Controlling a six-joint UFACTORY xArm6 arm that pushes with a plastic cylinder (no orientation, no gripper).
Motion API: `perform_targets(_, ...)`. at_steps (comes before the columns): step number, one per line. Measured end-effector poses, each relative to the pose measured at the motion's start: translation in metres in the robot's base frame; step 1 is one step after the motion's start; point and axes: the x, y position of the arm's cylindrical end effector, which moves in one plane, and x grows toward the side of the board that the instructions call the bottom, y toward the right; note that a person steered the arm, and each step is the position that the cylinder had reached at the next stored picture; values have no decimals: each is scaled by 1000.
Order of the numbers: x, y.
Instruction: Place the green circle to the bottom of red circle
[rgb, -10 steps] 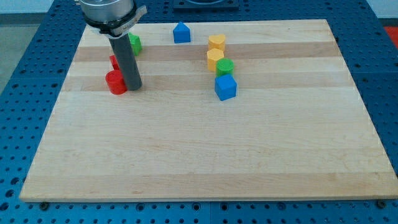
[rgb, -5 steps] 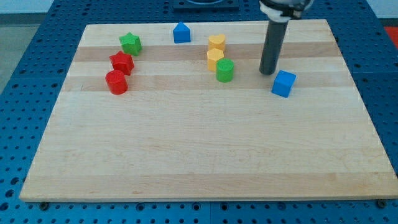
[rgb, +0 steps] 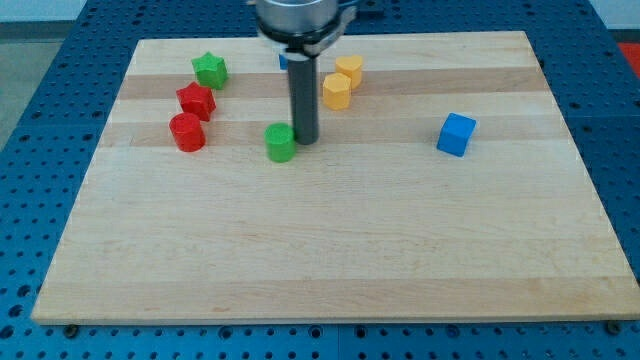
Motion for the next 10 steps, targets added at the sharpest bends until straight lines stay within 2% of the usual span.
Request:
perform_targets(3,27,-78)
perform_targets(4,31,-63)
perform_targets(5,56,-39)
perform_targets(7,60,-111)
perform_targets(9,66,-95)
perform_targets(10,23,-51)
